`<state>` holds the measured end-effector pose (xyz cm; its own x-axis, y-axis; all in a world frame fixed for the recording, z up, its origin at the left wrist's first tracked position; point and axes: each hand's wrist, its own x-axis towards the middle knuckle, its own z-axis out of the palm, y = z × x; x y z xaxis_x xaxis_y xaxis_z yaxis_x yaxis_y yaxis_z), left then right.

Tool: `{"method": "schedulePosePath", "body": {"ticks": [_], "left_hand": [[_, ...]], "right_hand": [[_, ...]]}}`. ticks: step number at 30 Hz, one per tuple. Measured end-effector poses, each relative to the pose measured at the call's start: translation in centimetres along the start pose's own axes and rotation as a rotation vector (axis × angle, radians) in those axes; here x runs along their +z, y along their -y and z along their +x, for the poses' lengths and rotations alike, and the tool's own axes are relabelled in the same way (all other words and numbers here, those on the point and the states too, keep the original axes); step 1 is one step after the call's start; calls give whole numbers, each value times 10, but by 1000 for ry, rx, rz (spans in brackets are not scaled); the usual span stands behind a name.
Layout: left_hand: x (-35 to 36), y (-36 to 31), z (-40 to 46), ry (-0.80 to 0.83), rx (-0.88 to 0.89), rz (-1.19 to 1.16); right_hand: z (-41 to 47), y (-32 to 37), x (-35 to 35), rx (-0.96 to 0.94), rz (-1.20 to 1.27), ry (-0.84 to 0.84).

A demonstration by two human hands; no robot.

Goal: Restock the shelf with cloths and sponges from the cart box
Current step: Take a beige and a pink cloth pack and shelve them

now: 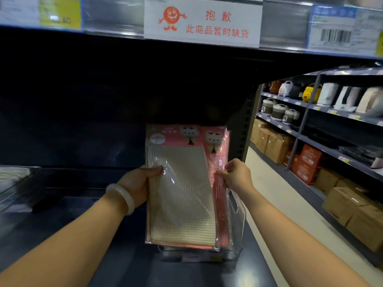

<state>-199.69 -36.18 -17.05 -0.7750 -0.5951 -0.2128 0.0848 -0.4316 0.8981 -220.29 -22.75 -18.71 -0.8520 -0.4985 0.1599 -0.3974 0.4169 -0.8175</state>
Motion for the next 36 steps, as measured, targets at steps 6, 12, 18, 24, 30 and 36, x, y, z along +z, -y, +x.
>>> {"method": "schedulePosePath", "body": {"ticks": [6,12,18,24,30,36], "left_hand": [[26,2,19,53,-11,19],[46,18,45,-230,99,435],[64,45,48,-558,225,813],[56,44,48,-504,68,747],[50,35,50,-275,-5,756],[51,30,54,-214,-92,510]], "right_hand": [[-3,4,-12,90,127,103],[-16,1,-19,155,330,162],[-29,-5,-1,56,-43,256],[-10,-46,36,71,-15,267],[-34,-15,26,111,125,231],[-24,-18,30,230,288,250]]}}
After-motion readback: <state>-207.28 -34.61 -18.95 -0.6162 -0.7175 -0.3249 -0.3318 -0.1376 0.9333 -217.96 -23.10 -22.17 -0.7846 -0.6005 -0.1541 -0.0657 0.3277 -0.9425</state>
